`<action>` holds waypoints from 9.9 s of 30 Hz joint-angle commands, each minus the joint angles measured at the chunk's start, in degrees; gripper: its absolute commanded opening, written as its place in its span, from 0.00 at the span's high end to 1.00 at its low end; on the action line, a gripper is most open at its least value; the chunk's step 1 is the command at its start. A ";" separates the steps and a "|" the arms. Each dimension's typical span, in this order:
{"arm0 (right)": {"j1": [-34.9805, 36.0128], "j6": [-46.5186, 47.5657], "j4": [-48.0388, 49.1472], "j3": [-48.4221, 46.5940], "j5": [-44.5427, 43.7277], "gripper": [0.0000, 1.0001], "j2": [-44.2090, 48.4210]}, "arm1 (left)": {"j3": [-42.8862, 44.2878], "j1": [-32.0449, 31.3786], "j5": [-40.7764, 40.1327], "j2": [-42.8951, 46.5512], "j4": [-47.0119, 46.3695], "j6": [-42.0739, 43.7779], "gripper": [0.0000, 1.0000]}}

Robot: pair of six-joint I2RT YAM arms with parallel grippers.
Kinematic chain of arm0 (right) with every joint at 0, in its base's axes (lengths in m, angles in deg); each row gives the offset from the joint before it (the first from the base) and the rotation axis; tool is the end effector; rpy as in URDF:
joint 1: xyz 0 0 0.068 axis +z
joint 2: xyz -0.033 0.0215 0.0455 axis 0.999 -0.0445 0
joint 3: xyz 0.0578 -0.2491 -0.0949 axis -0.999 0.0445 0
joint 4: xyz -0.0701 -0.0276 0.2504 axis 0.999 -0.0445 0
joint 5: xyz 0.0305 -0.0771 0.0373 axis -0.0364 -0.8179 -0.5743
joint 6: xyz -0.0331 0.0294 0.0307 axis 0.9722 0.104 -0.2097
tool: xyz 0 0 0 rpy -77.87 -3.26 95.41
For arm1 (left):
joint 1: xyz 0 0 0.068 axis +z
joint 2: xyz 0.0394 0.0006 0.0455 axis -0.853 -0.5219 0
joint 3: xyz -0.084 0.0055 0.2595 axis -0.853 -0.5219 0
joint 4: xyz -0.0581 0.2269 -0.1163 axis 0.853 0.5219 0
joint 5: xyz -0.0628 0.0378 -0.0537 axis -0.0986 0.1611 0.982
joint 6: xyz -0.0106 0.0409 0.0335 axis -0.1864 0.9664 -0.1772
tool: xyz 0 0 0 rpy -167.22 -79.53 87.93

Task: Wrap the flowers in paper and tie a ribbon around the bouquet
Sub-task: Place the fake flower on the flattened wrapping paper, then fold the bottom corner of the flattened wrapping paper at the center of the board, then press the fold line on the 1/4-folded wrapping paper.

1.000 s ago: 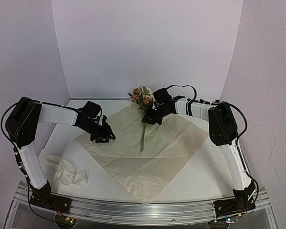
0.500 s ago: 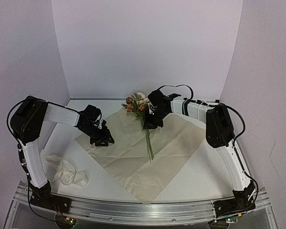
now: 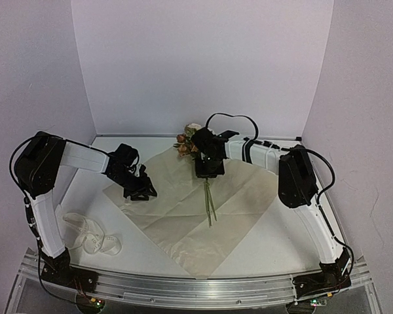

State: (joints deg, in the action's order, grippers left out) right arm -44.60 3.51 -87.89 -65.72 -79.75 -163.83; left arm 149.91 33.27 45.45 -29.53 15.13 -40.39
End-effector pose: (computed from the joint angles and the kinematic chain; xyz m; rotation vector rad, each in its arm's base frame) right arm 0.3946 0.3621 0.1726 -0.2911 2.6515 0.3194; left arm 0.3246 -0.1698 0.1336 -0.0749 2.8361 -0.8773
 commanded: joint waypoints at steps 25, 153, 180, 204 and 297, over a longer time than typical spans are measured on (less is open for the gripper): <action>0.76 -6.97 6.48 0.86 -3.08 0.29 3.82 | 0.51 0.56 -0.91 -1.28 2.34 1.80 0.59; 41.96 47.53 20.91 68.16 -9.58 1.00 53.92 | -25.50 -20.78 -29.29 56.13 11.68 -28.35 0.44; 35.99 42.59 6.26 52.76 6.96 1.00 48.12 | -6.73 -14.89 16.62 7.24 -20.84 -1.73 0.79; 27.90 48.01 -0.58 38.97 10.23 1.00 41.84 | -4.84 -13.90 10.17 0.90 0.58 6.41 0.85; 3.02 -0.46 7.54 63.78 7.96 0.07 58.90 | 6.13 -16.03 8.86 2.35 -0.03 14.07 0.75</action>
State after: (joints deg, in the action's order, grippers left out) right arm -41.43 6.42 -82.00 -10.09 -76.51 -107.64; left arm 151.73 19.89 53.13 -28.71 17.12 -29.07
